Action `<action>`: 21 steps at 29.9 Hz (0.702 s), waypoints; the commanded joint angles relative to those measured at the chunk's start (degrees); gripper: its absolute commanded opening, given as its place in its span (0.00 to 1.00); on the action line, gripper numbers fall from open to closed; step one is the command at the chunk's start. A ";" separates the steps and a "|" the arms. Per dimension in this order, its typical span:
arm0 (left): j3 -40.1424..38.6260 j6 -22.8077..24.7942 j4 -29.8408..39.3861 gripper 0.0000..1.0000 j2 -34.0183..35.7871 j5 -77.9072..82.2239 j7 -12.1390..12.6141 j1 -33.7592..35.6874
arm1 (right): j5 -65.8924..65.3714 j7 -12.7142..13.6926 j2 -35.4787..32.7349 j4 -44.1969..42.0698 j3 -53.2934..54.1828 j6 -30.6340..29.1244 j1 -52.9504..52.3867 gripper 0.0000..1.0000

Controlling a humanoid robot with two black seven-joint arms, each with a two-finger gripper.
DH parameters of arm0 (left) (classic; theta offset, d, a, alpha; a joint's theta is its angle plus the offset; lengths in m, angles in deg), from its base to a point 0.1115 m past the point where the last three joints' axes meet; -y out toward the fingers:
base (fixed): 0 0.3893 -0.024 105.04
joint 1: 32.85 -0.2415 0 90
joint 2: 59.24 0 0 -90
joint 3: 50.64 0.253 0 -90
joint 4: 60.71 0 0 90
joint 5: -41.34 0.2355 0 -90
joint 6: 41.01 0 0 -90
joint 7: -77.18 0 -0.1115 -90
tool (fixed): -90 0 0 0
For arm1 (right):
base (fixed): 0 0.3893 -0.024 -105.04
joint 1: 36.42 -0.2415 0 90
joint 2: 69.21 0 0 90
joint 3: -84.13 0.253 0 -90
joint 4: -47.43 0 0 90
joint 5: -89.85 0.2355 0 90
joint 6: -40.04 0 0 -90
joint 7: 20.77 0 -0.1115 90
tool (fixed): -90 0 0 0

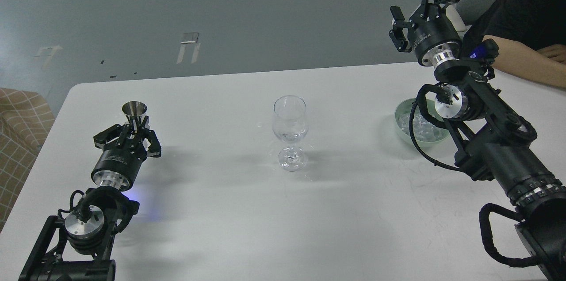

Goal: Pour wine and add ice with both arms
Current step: 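Release the jigger and withdraw the left gripper toward the robot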

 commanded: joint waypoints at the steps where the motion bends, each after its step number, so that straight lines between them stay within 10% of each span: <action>1: 0.00 0.00 -0.13 0.27 -0.01 0.00 -0.02 0.09 | 0.00 0.03 -0.16 0.04 0.00 0.00 -0.05 1.00; 21: 0.09 -0.71 -0.92 0.47 0.34 0.09 -0.02 0.18 | 0.00 0.03 -0.07 0.04 0.00 1.40 0.48 1.00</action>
